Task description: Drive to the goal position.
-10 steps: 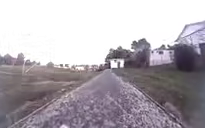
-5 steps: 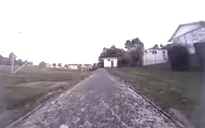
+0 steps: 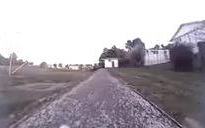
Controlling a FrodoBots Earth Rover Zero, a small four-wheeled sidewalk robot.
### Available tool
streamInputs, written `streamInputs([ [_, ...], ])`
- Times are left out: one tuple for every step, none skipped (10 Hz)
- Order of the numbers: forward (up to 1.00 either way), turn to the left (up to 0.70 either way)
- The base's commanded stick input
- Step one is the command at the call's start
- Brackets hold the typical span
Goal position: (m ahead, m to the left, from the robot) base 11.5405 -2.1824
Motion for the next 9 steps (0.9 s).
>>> streamInputs([
  [0.70, 0.00],
  [0.70, 0.00],
  [0.70, 0.00],
  [0.70, 0.00],
  [0.70, 0.00],
  [0.70, 0.00],
  [0.70, 0.00],
  [0.70, 0.00],
  [0.70, 0.00],
])
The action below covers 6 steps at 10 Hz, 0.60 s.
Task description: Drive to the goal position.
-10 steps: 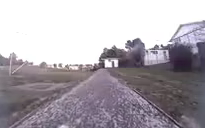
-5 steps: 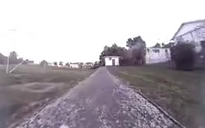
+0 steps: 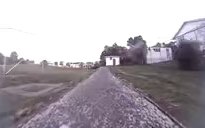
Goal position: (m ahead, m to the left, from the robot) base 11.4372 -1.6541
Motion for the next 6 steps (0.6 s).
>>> streamInputs([
  [0.70, 0.00],
  [0.70, 0.00],
  [0.70, 0.00],
  [0.70, 0.00],
  [0.70, 0.00],
  [0.70, 0.00],
])
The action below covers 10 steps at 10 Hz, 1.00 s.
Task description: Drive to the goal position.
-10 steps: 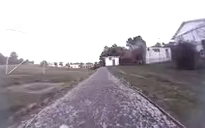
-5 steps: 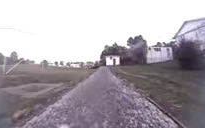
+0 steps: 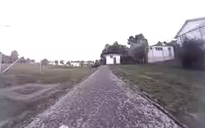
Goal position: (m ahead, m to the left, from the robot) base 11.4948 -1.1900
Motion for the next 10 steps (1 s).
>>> streamInputs([
  [0.70, 0.00],
  [0.70, 0.00],
  [0.70, 0.00],
  [0.70, 0.00],
  [0.70, 0.00],
  [0.70, 0.00],
  [0.70, 0.00],
  [0.70, 0.00],
  [0.70, 0.00],
  [0.70, 0.00],
])
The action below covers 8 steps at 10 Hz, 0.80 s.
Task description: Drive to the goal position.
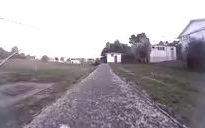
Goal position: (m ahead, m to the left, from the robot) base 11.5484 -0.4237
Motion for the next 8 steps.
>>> streamInputs([
  [0.70, 0.00],
  [0.70, 0.00],
  [0.70, 0.00],
  [0.70, 0.00],
  [0.70, 0.00],
  [0.70, 0.00],
  [0.70, 0.00],
  [0.70, 0.00],
])
